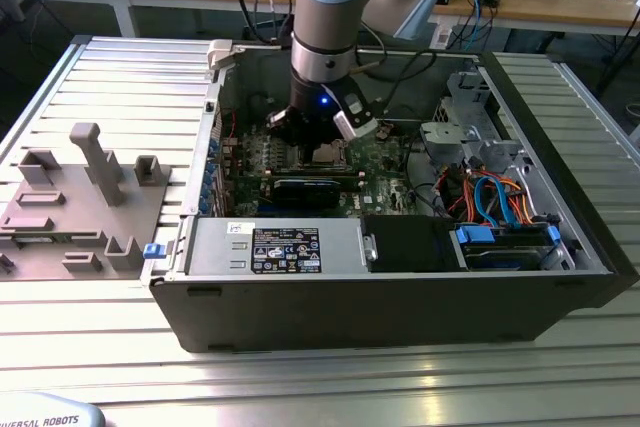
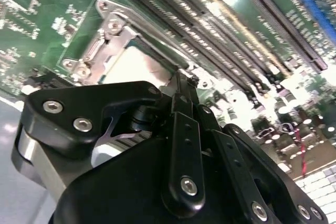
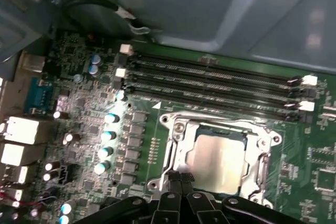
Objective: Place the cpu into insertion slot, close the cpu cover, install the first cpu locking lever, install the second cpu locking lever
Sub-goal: 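Install the second cpu locking lever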
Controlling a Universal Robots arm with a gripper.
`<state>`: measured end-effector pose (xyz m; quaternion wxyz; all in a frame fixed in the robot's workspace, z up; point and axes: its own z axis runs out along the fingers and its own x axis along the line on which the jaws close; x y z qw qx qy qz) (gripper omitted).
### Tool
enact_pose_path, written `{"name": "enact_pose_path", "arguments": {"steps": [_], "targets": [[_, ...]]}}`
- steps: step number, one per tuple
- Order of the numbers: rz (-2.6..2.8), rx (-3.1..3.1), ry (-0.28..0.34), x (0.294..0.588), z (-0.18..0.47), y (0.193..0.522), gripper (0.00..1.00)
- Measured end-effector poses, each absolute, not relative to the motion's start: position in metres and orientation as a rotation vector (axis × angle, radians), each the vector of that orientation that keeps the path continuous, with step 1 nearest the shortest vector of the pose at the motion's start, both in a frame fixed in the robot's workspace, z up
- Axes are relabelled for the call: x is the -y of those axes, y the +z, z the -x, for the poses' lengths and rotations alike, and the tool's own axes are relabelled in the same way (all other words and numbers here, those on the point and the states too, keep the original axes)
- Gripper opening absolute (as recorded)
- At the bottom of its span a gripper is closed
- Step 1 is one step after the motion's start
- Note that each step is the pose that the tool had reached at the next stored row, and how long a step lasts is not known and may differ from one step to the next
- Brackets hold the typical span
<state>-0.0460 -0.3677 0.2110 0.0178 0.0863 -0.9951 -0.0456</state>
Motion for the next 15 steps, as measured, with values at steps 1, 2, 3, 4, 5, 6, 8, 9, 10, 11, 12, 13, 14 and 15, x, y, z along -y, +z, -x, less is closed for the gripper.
{"name": "enact_pose_path", "arguments": {"steps": [1, 2, 3, 4, 5, 6, 8, 9, 10, 11, 12, 13, 14, 15], "targets": [[-0.268, 3.091, -0.14, 0.365, 0.044, 0.211, 0.11], [-0.268, 3.09, -0.139, 0.364, 0.042, 0.211, 0.11], [-0.268, 3.09, -0.137, 0.362, 0.039, 0.212, 0.11], [-0.268, 3.089, -0.135, 0.36, 0.037, 0.212, 0.11], [-0.268, 3.089, -0.133, 0.358, 0.035, 0.212, 0.11], [-0.267, 3.089, -0.131, 0.355, 0.034, 0.213, 0.11], [-0.267, 3.089, -0.128, 0.351, 0.033, 0.215, 0.11], [-0.267, 3.089, -0.126, 0.349, 0.033, 0.216, 0.11], [-0.268, 3.089, -0.124, 0.347, 0.033, 0.218, 0.11], [-0.267, 3.089, -0.121, 0.345, 0.033, 0.219, 0.11], [-0.267, 3.088, -0.118, 0.342, 0.032, 0.221, 0.11], [-0.267, 3.088, -0.115, 0.34, 0.032, 0.222, 0.11], [-0.267, 3.088, -0.112, 0.337, 0.032, 0.223, 0.11], [-0.267, 3.088, -0.11, 0.334, 0.032, 0.224, 0.11]]}}
